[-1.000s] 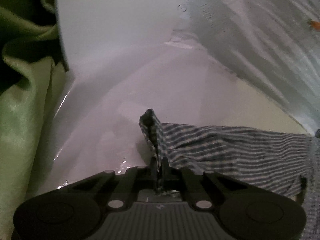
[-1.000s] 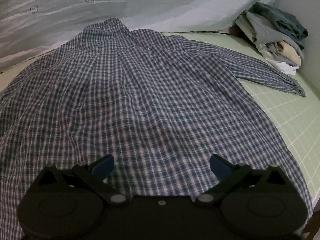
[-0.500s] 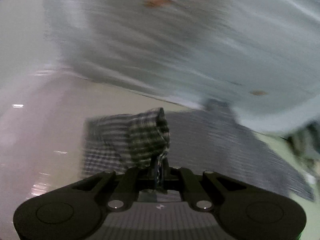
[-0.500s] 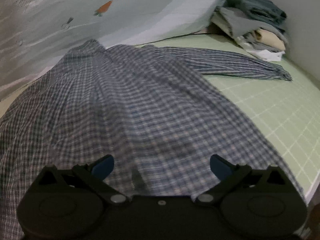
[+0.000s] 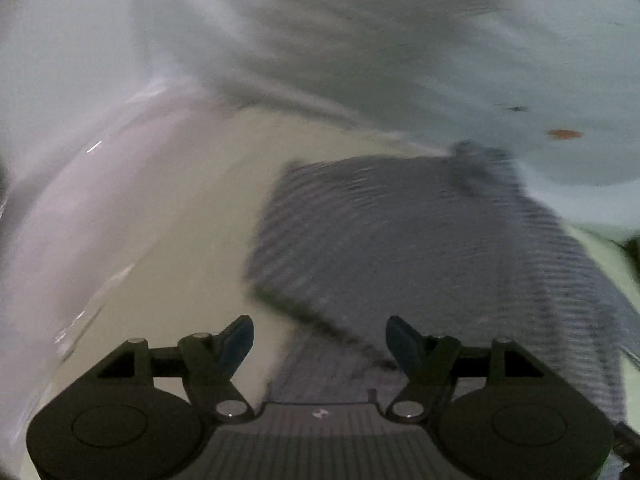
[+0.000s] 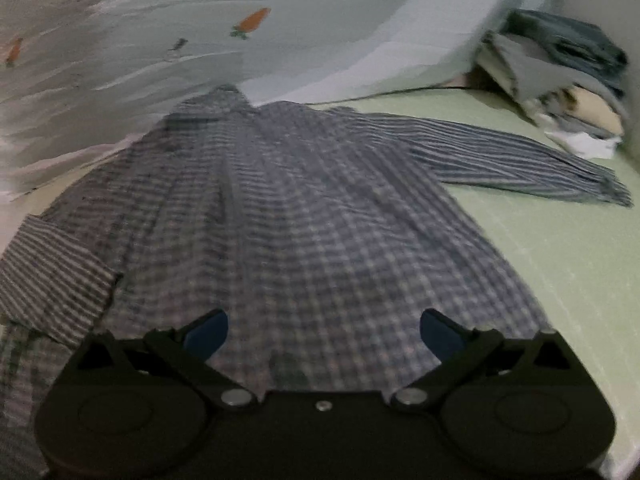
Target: Fold clothes
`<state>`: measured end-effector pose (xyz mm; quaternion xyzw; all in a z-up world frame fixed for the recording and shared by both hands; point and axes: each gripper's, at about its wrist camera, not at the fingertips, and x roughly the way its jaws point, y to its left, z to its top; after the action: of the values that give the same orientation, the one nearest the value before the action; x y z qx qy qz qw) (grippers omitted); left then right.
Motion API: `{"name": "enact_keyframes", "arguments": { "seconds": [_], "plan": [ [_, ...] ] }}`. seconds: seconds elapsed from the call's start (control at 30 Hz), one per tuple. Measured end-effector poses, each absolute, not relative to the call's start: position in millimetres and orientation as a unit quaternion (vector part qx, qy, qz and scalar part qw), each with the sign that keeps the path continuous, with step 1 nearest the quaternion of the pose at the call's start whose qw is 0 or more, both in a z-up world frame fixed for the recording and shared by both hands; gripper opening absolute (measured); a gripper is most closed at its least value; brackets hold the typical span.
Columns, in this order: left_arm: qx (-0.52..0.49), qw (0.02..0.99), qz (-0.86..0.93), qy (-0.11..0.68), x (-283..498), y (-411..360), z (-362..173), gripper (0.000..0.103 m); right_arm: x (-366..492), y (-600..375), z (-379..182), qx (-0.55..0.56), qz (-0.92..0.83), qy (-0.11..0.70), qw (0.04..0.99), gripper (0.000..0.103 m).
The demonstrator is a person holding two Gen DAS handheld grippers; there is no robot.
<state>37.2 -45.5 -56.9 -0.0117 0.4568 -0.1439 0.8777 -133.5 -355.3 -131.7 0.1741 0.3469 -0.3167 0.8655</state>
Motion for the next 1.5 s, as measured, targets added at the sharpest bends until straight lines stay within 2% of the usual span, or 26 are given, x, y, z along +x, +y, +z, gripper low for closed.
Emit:
{"name": "enact_keyframes", "arguments": {
  "seconds": [0.3,0.57,0.67,0.73,0.77,0.9,0.97,1.2,1.5],
  "plan": [
    [-0.024,0.865,-0.088,0.493,75,15,-82,0.074,-62,-301,-136,0.181,-0.259,0.363,0.876,0.103],
    [-0.01,0.858,-0.113,0.501,101,27,-93,0.074,-8,-256,-140,0.216,-0.219,0.357,0.882,0.082],
    [-0.002,0.855,-0.126,0.503,109,23,-98,0.074,7,-246,-148,0.227,-0.213,0.369,0.876,0.069],
    [0.001,0.854,-0.132,0.503,112,21,-99,0.074,15,-241,-155,0.224,-0.208,0.38,0.873,0.055],
    [0.003,0.853,-0.134,0.504,113,19,-100,0.074,17,-238,-156,0.216,-0.206,0.381,0.875,0.053],
    [0.006,0.853,-0.138,0.504,113,15,-101,0.074,20,-236,-153,0.196,-0.18,0.383,0.885,0.008],
    [0.006,0.853,-0.138,0.503,111,13,-100,0.074,18,-236,-145,0.182,-0.169,0.372,0.894,0.005],
    [0.008,0.863,-0.127,0.489,94,0,-90,0.074,3,-265,-100,0.123,-0.173,0.307,0.928,0.004],
    [-0.003,0.88,-0.084,0.467,66,-21,-75,0.074,-62,-439,-78,0.138,-0.365,0.258,0.884,0.004]
  ]
}}
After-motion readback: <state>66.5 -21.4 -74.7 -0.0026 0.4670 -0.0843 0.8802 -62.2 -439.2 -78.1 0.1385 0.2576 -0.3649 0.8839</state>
